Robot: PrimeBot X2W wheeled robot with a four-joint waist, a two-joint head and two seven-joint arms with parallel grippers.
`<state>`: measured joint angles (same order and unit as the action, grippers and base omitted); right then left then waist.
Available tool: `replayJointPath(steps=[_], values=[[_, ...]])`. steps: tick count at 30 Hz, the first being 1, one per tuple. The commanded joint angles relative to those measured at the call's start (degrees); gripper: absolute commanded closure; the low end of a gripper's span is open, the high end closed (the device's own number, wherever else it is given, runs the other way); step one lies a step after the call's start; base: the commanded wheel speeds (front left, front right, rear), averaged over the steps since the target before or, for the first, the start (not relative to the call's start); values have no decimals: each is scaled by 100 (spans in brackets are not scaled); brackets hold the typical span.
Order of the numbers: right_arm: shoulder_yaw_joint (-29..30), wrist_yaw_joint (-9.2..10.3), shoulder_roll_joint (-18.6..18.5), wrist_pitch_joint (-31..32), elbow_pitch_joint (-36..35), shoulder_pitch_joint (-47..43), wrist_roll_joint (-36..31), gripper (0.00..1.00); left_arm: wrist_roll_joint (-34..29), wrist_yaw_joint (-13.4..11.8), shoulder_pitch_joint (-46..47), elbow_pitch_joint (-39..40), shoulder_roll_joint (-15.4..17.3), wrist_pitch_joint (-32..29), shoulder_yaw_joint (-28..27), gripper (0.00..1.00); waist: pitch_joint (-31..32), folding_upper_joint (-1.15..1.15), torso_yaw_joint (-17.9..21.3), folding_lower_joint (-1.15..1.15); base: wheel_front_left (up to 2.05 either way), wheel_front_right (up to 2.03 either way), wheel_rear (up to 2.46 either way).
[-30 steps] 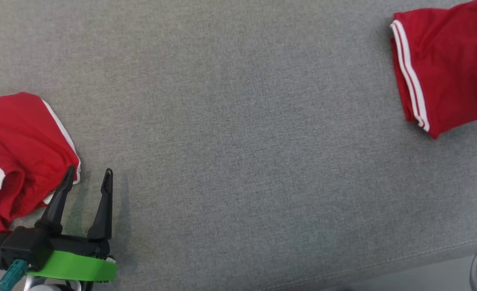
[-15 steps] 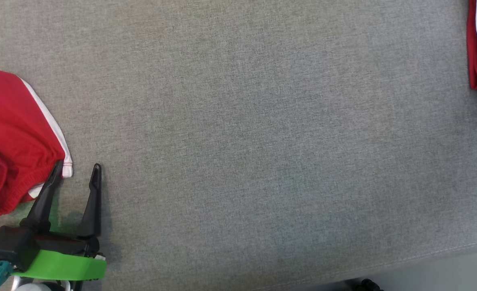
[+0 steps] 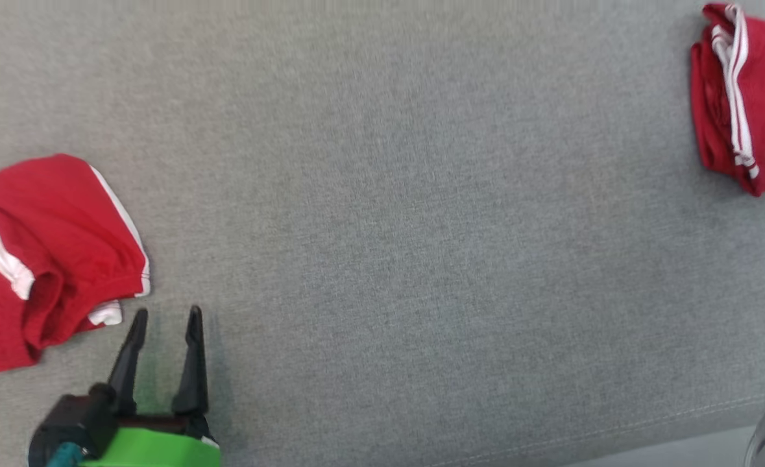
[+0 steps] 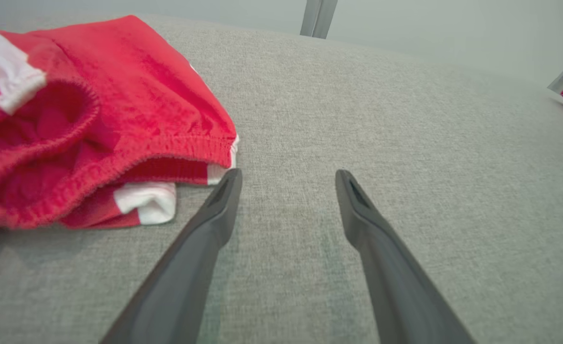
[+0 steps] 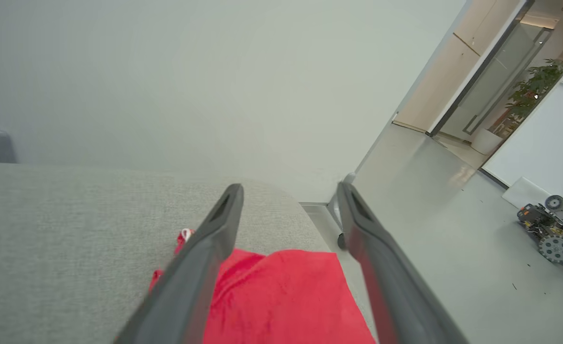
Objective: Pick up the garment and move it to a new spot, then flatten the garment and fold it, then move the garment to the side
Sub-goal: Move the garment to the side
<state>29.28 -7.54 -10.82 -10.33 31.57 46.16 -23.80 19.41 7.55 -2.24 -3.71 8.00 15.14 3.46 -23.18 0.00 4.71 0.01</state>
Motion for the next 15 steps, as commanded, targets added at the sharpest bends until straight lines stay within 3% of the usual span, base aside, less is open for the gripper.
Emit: replayJointPath(steps=[1,8,15], values=[[-216,11,34,-110,-79,-390,188,0,-82,-11,-186,-67,-81,-2,-39,0,1036,0,-217,-1,0,0,0],[-1491,11,219,-365,-811,-2531,1283,0,-254,-11,-777,-300,-396,-2,-195,0,2083,0,-631,-1,0,0,0],[-2129,11,594,-485,-1586,-4267,1927,0,-408,-11,-1060,-360,-472,-2,-305,0,2423,0,-874,-1,0,0,0]])
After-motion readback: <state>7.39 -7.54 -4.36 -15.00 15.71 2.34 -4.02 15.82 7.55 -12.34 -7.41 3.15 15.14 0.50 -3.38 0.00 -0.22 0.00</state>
